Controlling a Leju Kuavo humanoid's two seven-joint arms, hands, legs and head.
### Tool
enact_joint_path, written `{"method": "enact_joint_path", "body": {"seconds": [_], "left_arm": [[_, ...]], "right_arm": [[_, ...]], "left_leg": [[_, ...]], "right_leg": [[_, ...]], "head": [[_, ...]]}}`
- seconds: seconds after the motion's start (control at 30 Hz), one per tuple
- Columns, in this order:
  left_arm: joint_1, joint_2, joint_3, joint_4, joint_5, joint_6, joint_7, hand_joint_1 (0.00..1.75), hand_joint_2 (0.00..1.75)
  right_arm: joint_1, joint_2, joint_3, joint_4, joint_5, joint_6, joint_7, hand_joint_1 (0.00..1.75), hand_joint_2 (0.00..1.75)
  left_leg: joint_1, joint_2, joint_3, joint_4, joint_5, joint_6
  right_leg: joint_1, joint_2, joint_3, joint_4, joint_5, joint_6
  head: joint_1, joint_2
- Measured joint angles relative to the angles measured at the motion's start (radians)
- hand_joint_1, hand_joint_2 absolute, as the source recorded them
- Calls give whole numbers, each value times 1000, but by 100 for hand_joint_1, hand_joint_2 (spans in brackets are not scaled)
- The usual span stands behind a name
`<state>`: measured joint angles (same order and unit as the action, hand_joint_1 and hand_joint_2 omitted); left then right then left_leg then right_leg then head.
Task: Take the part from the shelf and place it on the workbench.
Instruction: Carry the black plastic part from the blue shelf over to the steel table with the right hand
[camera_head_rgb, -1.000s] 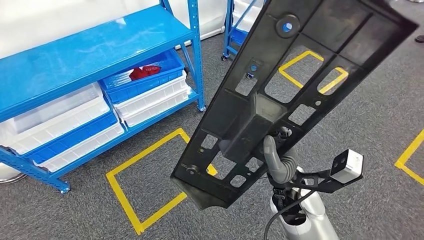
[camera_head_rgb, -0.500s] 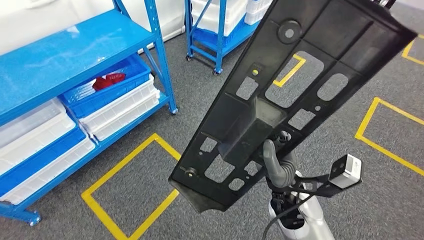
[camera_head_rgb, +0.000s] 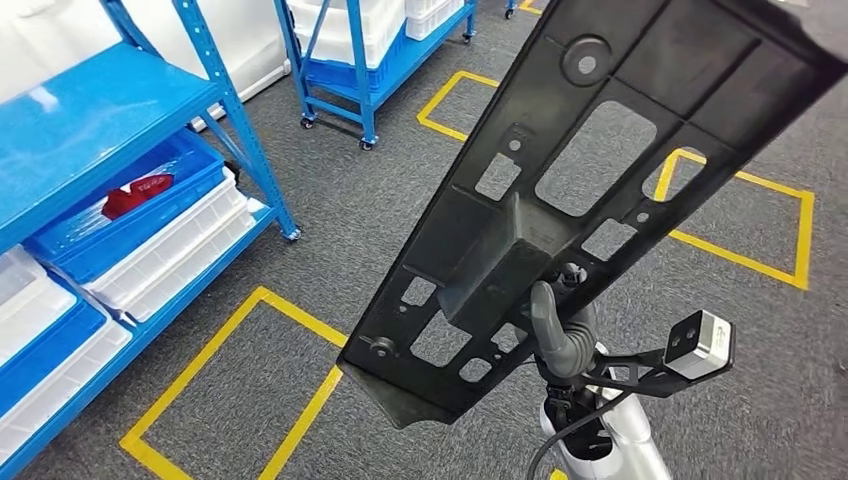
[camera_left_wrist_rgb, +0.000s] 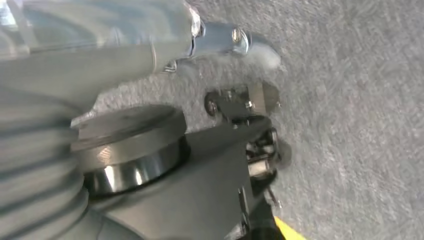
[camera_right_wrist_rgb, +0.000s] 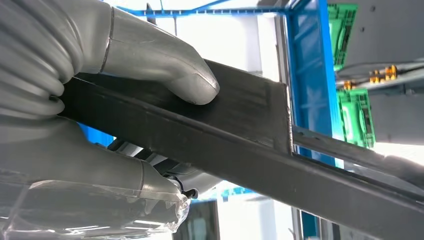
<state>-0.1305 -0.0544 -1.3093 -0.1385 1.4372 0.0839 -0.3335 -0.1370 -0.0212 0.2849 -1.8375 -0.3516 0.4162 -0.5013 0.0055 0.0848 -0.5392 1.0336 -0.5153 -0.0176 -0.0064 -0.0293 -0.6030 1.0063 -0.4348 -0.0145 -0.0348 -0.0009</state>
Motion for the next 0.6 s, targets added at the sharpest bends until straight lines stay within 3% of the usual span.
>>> {"method": "enact_joint_path", "body": {"seconds": [0.07,0.1,0.13,0.2,0.3,0.33,0.37,0.43,0.47,0.5,0.53,0.6], "left_arm": [[2,0,-1,0,0,0,-1,0,175],[5,0,-1,0,0,0,-1,0,175],[7,0,-2,0,0,0,-1,0,175],[10,1,-3,0,2,0,-1,0,175],[10,1,-4,0,2,0,-1,0,175],[10,1,-5,0,2,0,-1,0,175],[10,1,-5,0,3,0,-1,0,175],[10,1,-7,0,3,0,-1,0,175],[10,1,-7,0,4,0,-1,0,175],[8,2,-8,0,4,0,-1,0,175],[7,2,-8,0,4,0,-2,0,175],[8,2,-8,0,4,0,-2,0,175]], "right_arm": [[1,5,-1,-3,0,1,2,175,175],[2,8,-1,-3,0,1,2,175,175],[4,9,-1,-3,0,1,3,175,175],[8,10,-1,-3,0,3,4,175,175],[10,10,-1,-3,0,3,4,175,175],[10,11,-1,-3,0,4,4,175,175],[9,11,-1,-3,0,6,4,175,175],[10,11,-4,-3,1,12,4,175,175],[10,12,-6,-3,1,14,4,175,175],[11,12,-9,-3,1,16,4,175,175],[10,12,-12,-3,1,16,4,175,175],[8,12,-14,-3,1,16,4,175,175]], "left_leg": [[4,-52,-48,112,-64,-7],[5,-66,-81,182,-94,-10],[5,-72,-107,235,-110,-12],[7,-76,-124,260,-97,-15],[8,-76,-115,236,-74,-15],[9,-79,-100,201,-53,-15],[12,-100,-74,141,-24,-14],[15,-136,-22,16,27,-3],[18,-146,-8,-17,36,5],[18,-136,-6,-25,37,15],[19,-124,-5,-29,40,22],[17,-97,-3,-33,42,33]], "right_leg": [[-4,23,1,-4,3,-8],[-4,36,1,-4,3,-10],[-4,50,1,-3,3,-11],[-4,74,2,-1,3,-10],[-5,85,3,-1,3,-10],[-5,91,3,1,2,-9],[-6,102,3,4,1,-5],[-9,140,-7,10,3,15],[-10,156,-14,13,4,26],[-9,153,-22,19,3,35],[-8,133,-33,41,-10,39],[-6,71,-83,144,-65,45]], "head": [[0,0],[0,0],[0,0],[0,0],[0,0],[0,0],[0,0],[0,0],[0,0],[0,0],[0,0],[0,0]]}}
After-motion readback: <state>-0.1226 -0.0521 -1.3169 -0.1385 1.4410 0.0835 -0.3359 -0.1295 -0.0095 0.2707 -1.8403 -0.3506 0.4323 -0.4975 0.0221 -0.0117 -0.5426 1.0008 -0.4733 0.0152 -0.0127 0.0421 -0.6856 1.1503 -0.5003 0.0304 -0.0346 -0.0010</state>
